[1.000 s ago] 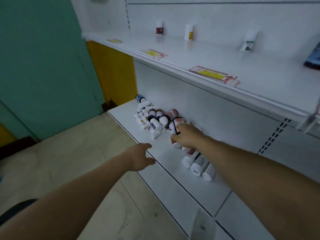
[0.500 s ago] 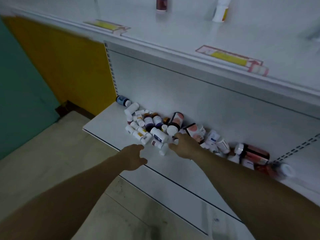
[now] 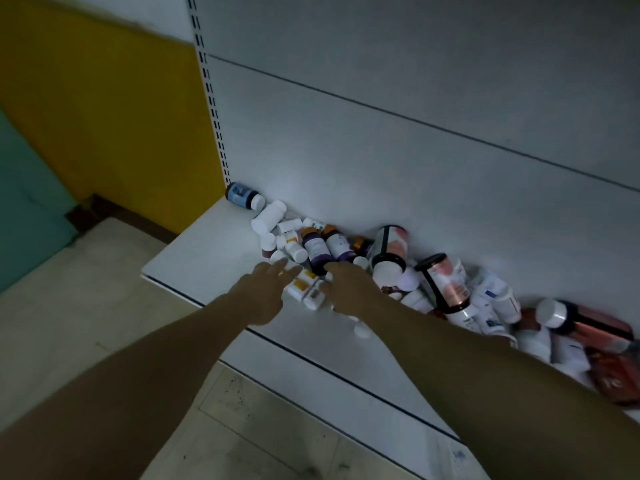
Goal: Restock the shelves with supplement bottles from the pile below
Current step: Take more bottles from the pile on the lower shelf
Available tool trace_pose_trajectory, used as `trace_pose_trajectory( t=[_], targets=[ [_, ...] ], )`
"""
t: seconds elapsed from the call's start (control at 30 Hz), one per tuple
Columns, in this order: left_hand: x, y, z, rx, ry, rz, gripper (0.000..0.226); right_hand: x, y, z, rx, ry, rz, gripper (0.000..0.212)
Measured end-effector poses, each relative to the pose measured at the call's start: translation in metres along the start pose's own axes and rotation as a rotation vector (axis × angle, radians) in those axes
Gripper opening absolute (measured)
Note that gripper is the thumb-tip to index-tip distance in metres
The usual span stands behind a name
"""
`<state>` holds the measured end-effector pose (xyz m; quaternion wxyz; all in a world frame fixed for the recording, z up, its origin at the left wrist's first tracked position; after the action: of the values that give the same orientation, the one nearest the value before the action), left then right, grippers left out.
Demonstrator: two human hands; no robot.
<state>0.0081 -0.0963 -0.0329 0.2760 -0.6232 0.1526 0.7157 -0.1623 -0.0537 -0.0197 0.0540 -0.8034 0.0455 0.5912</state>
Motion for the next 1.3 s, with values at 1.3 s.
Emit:
trace_pose_trajectory(
  t=[1.3],
  targets=[
    [-0.013, -0.051, 0.018, -0.578, -1.235, 0.463, 0.036, -0.038, -0.061, -0.017, 0.55, 1.109, 0.14, 0.047]
  ],
)
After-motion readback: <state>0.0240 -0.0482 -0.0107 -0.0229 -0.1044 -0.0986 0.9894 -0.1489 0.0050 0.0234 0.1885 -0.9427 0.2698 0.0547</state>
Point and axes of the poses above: each hand's wrist, its own y-axis towards the middle knuckle, its own x-axis out of the palm, z = x × y, the point moved 2 cm from there along y, towards the middle knuckle, and after that the axes turned 13 degrees about z, right-handed, at the moved point
